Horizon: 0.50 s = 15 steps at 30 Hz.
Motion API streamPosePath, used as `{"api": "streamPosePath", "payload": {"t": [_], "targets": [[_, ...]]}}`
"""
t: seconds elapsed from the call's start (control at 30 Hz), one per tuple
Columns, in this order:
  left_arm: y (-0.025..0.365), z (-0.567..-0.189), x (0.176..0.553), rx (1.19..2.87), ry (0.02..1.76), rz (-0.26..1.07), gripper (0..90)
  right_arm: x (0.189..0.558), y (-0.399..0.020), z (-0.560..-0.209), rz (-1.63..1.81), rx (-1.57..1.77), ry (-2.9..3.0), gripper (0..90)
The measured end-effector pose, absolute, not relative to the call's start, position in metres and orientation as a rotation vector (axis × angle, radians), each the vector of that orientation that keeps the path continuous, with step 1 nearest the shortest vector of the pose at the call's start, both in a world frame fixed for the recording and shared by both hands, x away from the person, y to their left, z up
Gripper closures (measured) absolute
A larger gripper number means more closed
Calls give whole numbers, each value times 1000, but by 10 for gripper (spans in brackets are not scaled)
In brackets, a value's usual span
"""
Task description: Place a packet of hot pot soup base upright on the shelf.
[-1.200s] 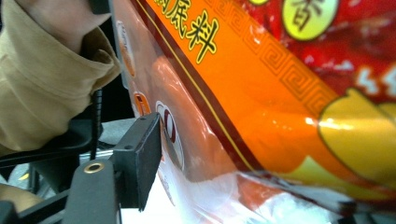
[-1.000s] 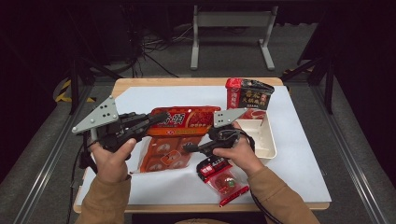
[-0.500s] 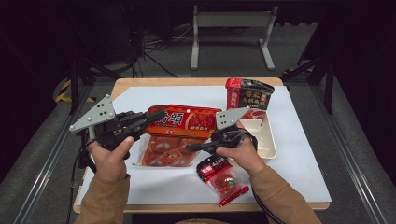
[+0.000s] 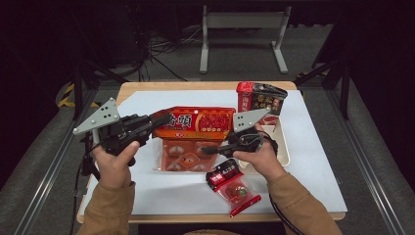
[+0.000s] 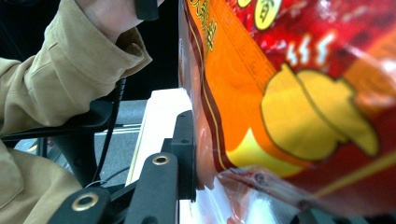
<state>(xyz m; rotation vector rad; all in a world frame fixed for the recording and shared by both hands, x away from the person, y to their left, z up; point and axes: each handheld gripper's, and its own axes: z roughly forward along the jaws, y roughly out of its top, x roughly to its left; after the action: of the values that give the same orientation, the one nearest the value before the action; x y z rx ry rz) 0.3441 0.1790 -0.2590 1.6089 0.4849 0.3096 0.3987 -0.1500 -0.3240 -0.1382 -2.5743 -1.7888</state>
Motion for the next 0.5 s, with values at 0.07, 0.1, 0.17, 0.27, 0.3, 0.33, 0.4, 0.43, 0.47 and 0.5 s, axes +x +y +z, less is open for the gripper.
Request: {"api": "streamPosePath", "payload": {"t": [0.07,0.1,0.17,0.27,0.3,0.33,0.4,0.43,0.47,0.5], "targets": [[179,-260,346,1618,488,302,698,399,-153,-320,-1802,-147,-2567,703],[180,-261,346,1621,492,304,678,399,-155,-318,-1805,-151,-2565,703],[181,-261,347,1620,496,306,635,399,-157,-313,-1805,-152,-2578,703],[185,-260,347,1623,490,311,561,398,-162,-303,-1796,-170,-2604,703],[187,-260,347,1624,493,316,547,398,-163,-301,-1793,-175,-2609,703],[189,-260,347,1622,498,313,541,398,-165,-298,-1790,-188,-2620,703],[193,-260,347,1620,507,324,529,397,-168,-292,-1778,-201,-2644,703],[195,-260,347,1618,511,328,520,396,-169,-288,-1770,-207,-2660,703],[197,-260,347,1614,517,327,518,397,-170,-286,-1767,-212,-2669,703],[200,-260,348,1612,527,329,513,397,-171,-284,-1763,-220,-2674,703]]}}
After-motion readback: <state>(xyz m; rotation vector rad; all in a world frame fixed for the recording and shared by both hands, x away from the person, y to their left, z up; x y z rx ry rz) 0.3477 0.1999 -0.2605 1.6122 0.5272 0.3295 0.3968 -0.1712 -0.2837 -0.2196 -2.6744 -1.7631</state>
